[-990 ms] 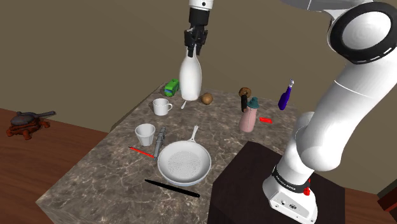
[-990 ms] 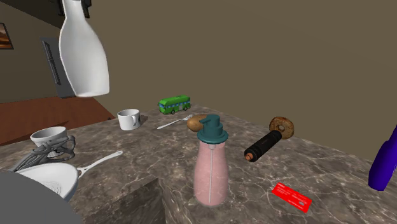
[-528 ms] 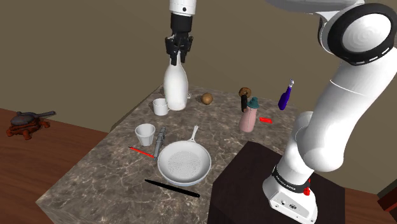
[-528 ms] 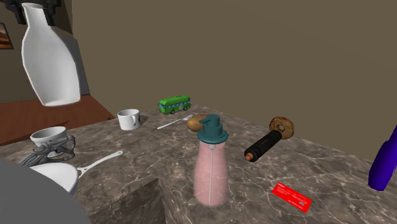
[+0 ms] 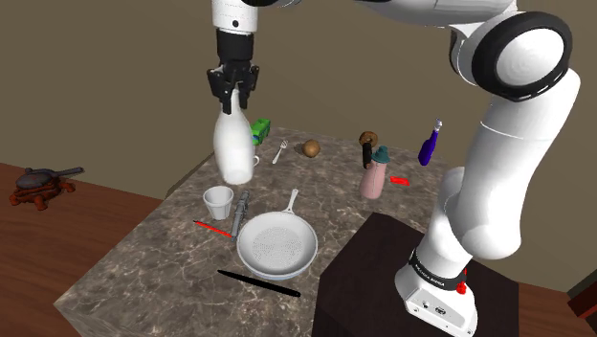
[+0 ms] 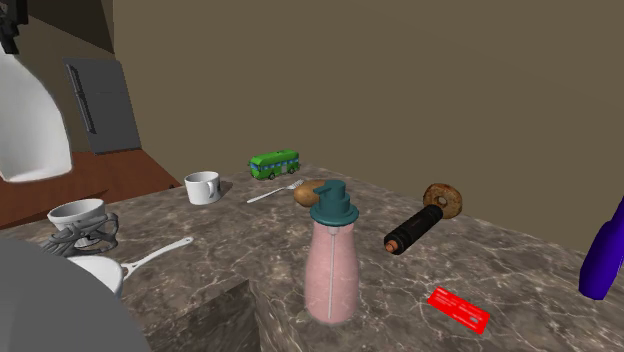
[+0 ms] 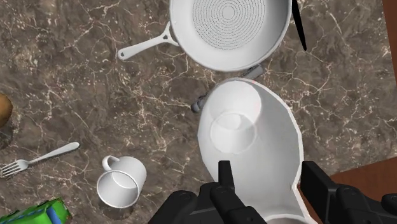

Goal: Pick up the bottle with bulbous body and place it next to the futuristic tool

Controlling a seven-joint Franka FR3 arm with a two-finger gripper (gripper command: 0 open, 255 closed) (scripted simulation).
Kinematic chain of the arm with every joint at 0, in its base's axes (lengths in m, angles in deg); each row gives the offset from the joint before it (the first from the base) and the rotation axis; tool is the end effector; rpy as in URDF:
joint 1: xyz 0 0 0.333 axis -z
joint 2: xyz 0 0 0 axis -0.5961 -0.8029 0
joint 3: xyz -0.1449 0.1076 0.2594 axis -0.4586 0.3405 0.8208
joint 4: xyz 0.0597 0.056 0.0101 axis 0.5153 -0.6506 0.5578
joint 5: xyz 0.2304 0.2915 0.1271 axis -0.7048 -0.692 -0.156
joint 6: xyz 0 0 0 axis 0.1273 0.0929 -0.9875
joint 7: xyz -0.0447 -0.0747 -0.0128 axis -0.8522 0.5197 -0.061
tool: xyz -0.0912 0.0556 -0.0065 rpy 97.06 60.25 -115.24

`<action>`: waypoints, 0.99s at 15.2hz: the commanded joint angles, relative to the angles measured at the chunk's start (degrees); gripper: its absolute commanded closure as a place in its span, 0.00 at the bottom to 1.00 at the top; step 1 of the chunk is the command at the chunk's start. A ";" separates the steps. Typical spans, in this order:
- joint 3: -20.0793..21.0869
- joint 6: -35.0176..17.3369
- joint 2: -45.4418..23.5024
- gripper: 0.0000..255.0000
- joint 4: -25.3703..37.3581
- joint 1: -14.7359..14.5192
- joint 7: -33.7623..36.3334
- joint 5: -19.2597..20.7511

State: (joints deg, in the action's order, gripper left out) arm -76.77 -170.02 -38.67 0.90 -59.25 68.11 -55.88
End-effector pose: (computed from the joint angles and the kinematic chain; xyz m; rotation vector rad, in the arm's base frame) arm 0.5359 0.2304 0.6203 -3.1263 -0.2039 -0.1098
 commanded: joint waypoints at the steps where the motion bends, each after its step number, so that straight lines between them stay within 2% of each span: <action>1: 1.05 -0.41 -2.27 1.00 1.88 -1.24 2.35 0.29; 7: 3.62 0.27 -10.79 1.00 10.88 -5.33 8.90 1.65; 10: 4.59 1.47 -16.10 1.00 17.26 -7.61 11.91 2.56; 11: 5.02 2.44 -19.26 1.00 21.32 -8.86 13.38 3.10; 15: 4.94 -1.29 -18.11 1.00 16.45 -8.72 13.47 2.97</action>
State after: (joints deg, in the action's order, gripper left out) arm -71.87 -170.33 -56.90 18.39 -67.86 81.34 -52.94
